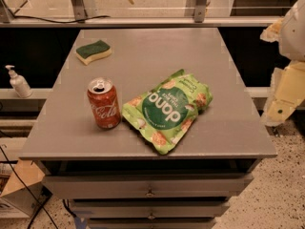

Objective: Knock coke can over

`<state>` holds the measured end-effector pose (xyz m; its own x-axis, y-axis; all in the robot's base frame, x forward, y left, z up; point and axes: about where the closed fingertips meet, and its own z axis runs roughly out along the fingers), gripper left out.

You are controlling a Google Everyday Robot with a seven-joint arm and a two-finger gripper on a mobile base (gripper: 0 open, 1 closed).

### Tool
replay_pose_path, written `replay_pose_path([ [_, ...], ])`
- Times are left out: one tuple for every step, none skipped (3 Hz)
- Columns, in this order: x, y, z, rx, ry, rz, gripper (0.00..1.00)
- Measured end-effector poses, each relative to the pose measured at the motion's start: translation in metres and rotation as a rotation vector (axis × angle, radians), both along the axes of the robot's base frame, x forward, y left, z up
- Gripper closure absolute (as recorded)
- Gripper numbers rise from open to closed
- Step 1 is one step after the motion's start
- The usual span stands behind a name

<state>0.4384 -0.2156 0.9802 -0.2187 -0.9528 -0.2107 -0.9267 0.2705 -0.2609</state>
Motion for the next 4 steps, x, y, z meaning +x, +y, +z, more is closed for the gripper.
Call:
replay_pose_path([
  [0.000,0.000,0.000,0.000,0.000,0.000,0.00],
  [0.011,0.024,-0.001,0.037,-0.016,0.058,0.00],
  [0.027,0.068,-0.006,0.153,-0.045,0.176,0.00],
  [0.034,0.130,-0.016,0.309,-0.030,0.301,0.00],
])
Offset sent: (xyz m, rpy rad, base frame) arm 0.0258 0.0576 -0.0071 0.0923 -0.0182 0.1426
